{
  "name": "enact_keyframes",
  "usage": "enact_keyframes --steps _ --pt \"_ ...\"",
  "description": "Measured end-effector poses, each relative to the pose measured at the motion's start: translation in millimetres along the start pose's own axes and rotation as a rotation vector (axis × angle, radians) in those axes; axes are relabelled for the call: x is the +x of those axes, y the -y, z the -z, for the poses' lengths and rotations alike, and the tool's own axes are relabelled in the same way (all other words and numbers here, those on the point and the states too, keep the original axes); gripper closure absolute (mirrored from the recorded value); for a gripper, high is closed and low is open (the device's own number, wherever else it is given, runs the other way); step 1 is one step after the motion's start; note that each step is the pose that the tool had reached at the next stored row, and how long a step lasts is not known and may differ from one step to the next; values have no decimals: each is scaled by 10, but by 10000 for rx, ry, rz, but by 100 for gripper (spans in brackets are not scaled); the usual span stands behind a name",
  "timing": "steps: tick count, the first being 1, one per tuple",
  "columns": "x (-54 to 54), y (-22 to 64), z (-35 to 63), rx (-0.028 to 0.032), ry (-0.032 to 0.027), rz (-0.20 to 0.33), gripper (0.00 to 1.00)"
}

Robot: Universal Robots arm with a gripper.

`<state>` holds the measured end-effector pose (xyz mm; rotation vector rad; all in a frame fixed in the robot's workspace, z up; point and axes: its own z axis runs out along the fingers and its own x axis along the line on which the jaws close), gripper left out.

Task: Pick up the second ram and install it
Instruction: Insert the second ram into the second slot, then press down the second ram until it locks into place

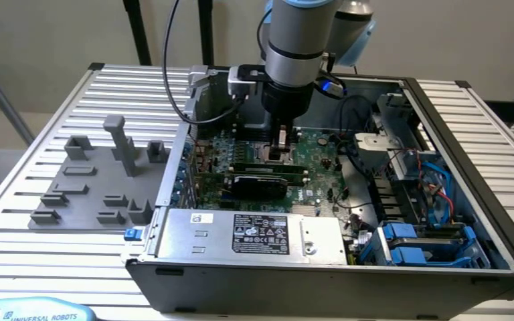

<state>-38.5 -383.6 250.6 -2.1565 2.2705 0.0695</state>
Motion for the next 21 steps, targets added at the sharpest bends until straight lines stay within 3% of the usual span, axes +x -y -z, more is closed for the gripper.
enact_keyframes --steps 14,21 --pt "0 -4 -4 2 0 -1 89" --pt "6 -20 -124 48 3 3 89"
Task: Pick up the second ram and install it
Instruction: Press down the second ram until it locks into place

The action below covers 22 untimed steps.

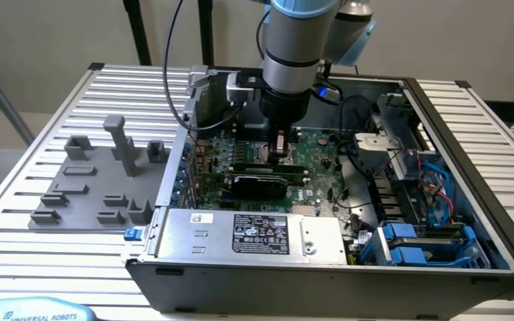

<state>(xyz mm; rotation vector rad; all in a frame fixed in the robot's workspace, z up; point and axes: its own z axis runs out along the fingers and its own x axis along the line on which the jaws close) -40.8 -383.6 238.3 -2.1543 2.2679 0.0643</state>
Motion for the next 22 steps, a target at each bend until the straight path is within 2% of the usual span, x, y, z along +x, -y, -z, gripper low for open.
enact_keyframes --steps 8,10,12,17,18,22 --pt "8 -6 -139 33 -15 0 89" --pt "7 -6 -145 35 -10 1 89" --pt "3 -7 -82 44 12 0 89" --pt "-5 -7 145 41 3 1 89" --pt "-6 -7 162 40 0 0 89" --pt "-6 -7 161 37 71 2 89"
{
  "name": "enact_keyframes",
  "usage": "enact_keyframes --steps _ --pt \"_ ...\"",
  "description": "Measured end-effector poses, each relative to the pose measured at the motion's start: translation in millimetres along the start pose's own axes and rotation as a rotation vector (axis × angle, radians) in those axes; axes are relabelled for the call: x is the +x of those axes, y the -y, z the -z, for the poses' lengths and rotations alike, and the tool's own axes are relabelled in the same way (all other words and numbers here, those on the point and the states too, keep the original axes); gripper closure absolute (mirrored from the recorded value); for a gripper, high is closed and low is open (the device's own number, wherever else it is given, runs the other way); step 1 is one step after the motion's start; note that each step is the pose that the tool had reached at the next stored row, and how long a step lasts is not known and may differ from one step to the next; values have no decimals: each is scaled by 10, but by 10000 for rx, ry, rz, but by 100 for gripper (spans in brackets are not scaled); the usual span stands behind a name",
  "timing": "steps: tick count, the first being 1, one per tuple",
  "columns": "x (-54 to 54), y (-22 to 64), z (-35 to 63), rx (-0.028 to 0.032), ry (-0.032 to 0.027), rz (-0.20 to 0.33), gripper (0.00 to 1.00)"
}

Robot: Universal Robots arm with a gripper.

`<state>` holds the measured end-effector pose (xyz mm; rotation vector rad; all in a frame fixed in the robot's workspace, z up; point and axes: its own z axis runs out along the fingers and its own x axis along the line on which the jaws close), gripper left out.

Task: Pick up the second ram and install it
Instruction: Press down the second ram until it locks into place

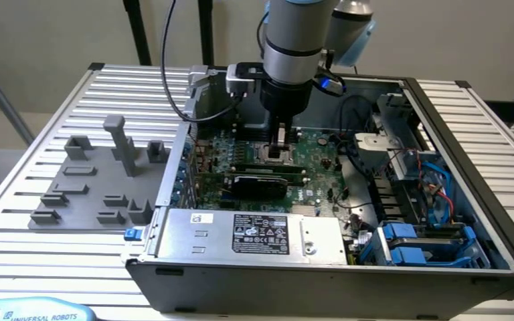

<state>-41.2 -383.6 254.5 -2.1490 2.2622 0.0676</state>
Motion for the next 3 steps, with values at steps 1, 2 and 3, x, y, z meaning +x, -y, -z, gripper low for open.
enact_keyframes --steps 1,2,3 --pt "0 0 0 -1 20 0 89" --pt "0 0 0 -2 38 0 89" --pt "0 0 0 -3 58 1 89"
